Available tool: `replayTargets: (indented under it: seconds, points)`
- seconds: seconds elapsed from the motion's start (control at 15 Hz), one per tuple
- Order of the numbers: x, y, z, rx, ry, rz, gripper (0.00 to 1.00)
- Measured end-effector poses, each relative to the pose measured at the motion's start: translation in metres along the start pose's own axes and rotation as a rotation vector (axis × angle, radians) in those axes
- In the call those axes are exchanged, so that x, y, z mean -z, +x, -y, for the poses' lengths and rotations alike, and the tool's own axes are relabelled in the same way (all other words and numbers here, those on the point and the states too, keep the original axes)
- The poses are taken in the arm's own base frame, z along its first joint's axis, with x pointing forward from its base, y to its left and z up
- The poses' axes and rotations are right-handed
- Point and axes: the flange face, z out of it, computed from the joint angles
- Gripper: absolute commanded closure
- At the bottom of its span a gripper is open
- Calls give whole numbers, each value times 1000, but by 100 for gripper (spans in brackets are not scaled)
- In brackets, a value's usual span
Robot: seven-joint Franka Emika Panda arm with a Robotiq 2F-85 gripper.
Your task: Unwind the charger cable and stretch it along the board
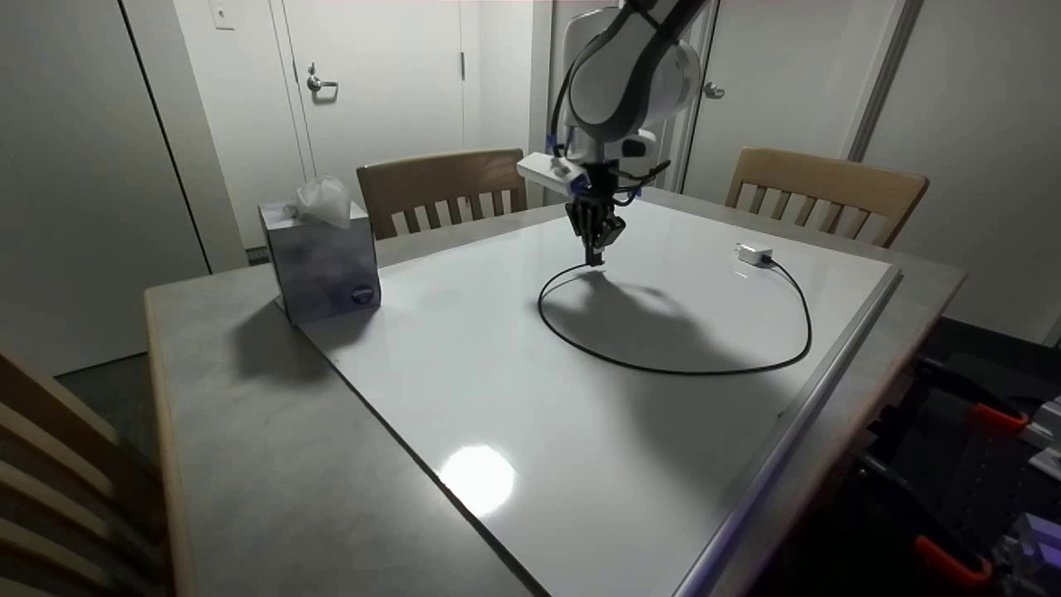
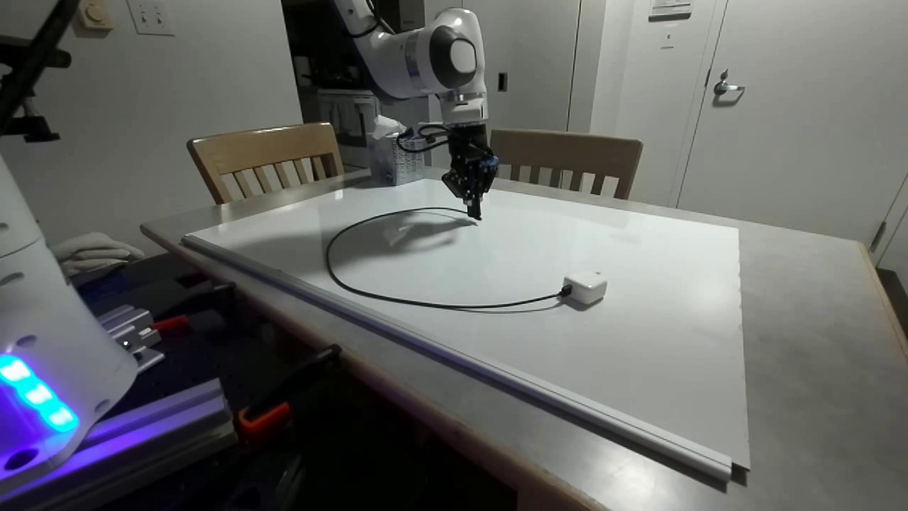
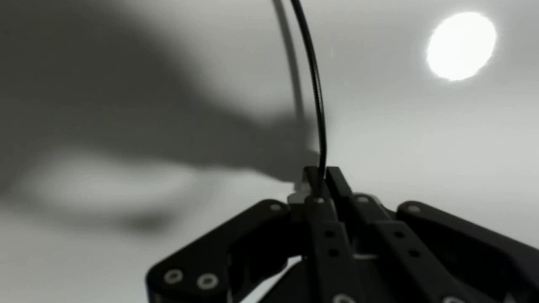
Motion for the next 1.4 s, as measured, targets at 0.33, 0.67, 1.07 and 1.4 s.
replayTargets:
  seconds: [0.33,0.67,1.07,1.4]
  points:
    - [8,-15,4,111,20,13,94]
    - [9,-16,5,129,24,12,99]
    - [37,-80,21,436,112,9,99]
    - [52,-129,31,671,188,20,94]
